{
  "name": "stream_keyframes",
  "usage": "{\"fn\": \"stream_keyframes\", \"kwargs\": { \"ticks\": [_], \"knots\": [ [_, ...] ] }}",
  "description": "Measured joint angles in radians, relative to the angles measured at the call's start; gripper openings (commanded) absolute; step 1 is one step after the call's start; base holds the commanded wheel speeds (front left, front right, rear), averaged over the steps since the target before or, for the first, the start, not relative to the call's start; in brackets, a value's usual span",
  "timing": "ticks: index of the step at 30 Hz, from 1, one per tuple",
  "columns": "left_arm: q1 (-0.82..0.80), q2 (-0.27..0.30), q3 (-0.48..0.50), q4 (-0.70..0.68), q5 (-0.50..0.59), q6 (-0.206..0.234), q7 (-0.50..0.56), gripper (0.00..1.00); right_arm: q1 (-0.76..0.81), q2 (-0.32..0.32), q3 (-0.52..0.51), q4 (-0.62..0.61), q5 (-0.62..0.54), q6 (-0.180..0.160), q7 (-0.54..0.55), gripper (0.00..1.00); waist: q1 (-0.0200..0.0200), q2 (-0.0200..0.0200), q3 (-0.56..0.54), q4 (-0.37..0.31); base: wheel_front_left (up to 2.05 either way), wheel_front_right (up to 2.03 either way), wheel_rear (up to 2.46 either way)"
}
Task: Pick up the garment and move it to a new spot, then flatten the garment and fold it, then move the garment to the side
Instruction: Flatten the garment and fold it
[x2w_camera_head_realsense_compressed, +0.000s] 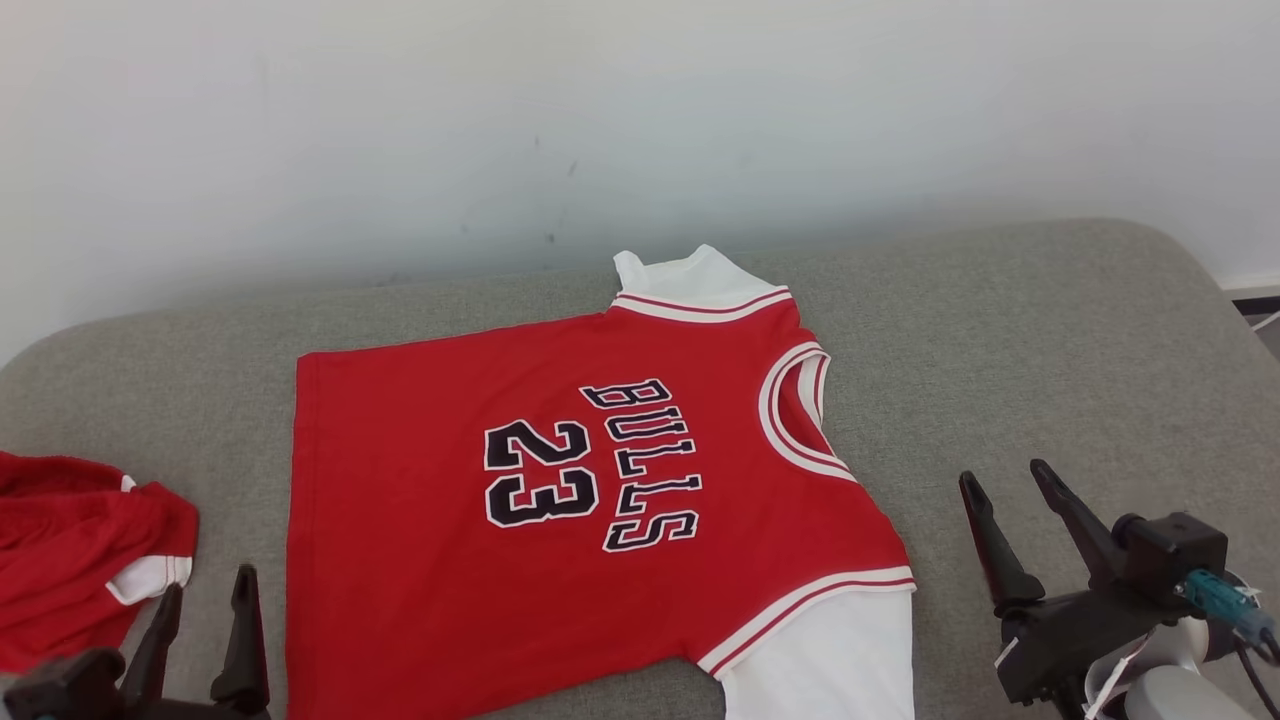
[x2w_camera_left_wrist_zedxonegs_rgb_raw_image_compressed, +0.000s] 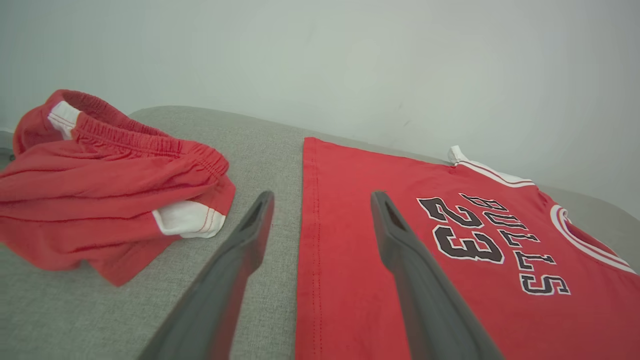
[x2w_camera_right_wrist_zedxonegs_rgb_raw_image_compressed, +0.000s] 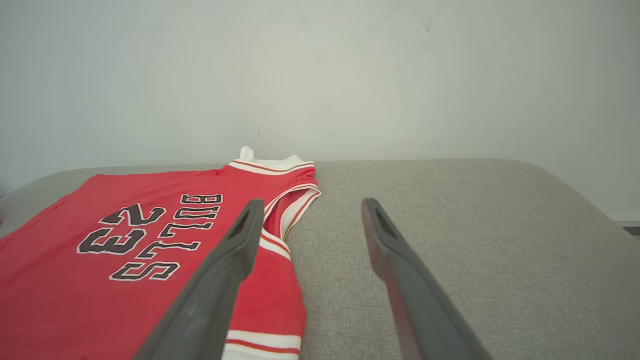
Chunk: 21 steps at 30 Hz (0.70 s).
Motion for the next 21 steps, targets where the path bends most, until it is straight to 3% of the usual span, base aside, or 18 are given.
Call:
{"fn": "stream_keyframes", "kwargs": {
  "ticks": [7, 21],
  "knots": [
    [0.065, -0.060, 0.080, -0.014, 0.059, 0.000, 0.000, 1.00, 0.037, 0.060, -0.079, 0.023, -0.091, 0.000, -0.001, 1.00, 0.0000, -0.0001, 0.001, -0.005, 0.00, 0.00, 0.00],
    [0.078, -0.119, 0.141, -0.038, 0.178, 0.000, 0.000, 1.00, 0.058, 0.090, -0.128, 0.076, -0.231, 0.000, -0.001, 1.00, 0.0000, 0.0000, 0.002, -0.008, 0.00, 0.00, 0.00]
  ]
}}
